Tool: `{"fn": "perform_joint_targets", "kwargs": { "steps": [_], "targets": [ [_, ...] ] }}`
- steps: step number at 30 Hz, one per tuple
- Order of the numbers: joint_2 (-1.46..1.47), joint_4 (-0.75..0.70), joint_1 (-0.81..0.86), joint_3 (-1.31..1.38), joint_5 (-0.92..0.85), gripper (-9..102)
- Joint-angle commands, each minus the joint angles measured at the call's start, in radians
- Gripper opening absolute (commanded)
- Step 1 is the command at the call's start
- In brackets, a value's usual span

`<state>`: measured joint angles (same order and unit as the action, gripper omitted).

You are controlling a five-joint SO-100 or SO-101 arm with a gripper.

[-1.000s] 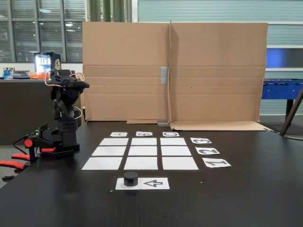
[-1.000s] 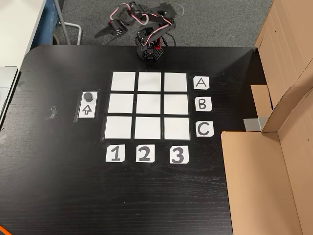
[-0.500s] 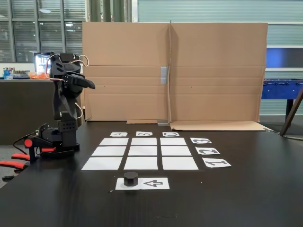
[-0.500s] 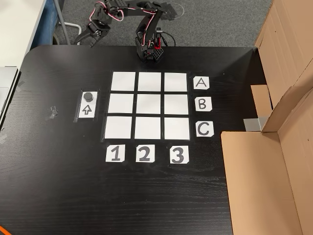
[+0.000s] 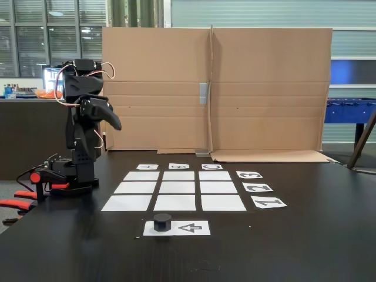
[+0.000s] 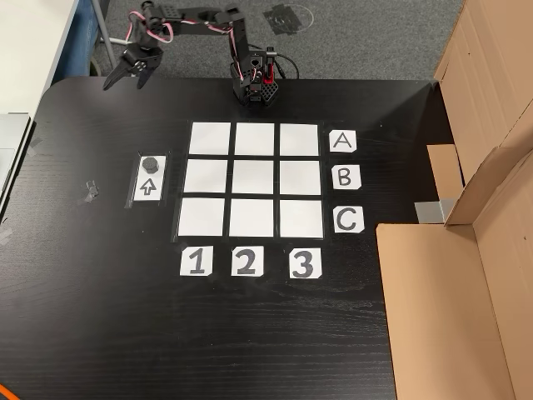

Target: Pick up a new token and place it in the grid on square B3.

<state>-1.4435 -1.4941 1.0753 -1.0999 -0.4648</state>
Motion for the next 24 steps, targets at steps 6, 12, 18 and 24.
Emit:
{"fn": "perform_joint_targets", "kwargs": {
  "steps": [6,12,18,24],
  "targets": [
    [0.066,-0.034,-0.066,0.098,-0.026,53],
    [0.129,-0.069,-0.144,0.100,-0.026,53],
    [0.187,-0.081,-0.216,0.100,-0.009,53],
    [0.262,-0.081,-0.278,0.117,0.026,53]
  ]
}}
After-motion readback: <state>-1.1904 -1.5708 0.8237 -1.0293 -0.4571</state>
